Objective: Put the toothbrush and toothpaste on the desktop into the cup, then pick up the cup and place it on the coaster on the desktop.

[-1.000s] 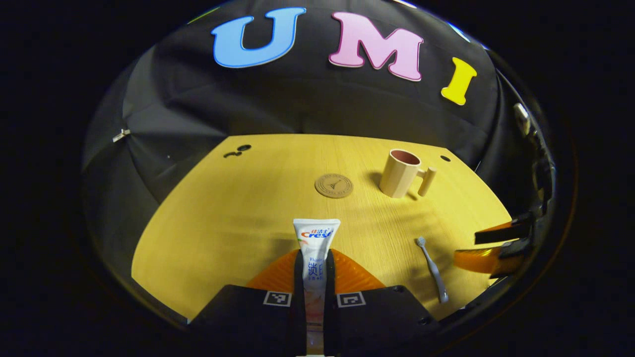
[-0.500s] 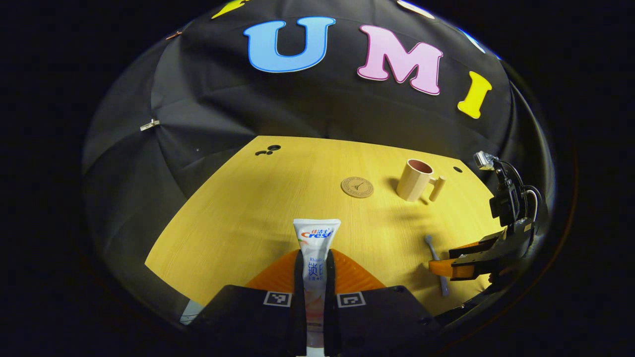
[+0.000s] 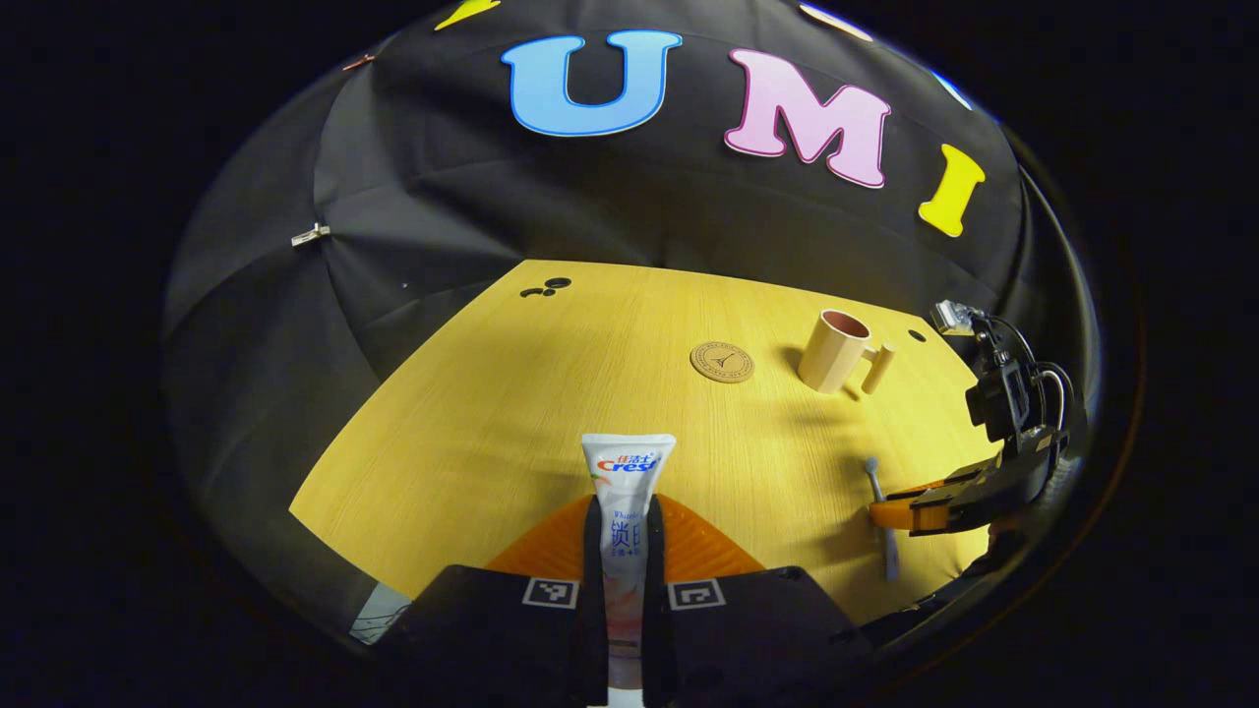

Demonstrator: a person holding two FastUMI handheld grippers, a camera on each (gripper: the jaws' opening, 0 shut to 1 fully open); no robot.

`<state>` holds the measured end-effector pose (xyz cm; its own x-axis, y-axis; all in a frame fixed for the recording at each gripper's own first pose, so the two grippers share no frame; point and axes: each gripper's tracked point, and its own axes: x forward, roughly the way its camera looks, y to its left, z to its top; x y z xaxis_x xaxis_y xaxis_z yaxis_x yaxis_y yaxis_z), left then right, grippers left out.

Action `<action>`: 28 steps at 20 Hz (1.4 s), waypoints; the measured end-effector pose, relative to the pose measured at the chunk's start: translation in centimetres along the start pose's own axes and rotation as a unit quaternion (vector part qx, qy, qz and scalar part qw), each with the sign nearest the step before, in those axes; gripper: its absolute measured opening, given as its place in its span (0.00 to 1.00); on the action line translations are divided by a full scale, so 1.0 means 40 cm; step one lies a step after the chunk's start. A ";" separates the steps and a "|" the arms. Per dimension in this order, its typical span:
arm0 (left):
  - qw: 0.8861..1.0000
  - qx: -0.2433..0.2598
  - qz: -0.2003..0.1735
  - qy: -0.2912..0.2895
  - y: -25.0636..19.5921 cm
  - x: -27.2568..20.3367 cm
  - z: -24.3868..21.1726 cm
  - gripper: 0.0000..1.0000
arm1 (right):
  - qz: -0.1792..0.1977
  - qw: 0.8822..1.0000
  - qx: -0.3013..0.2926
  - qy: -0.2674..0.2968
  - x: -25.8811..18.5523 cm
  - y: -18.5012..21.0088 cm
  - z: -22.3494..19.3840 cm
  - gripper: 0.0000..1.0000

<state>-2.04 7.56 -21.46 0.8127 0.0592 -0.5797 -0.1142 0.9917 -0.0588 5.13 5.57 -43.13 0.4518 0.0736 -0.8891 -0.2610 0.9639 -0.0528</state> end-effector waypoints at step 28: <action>0.937 -0.096 -0.217 -0.256 -0.493 0.031 0.619 0.19 | 0.142 0.907 0.112 -0.380 -0.555 -0.134 0.390 0.05</action>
<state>15.40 -9.09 -0.90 0.9683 -0.2496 -0.0036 0.2305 0.8994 -0.3715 9.82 2.75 -16.02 0.8736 0.3996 -0.2778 -0.3173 0.9004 0.2976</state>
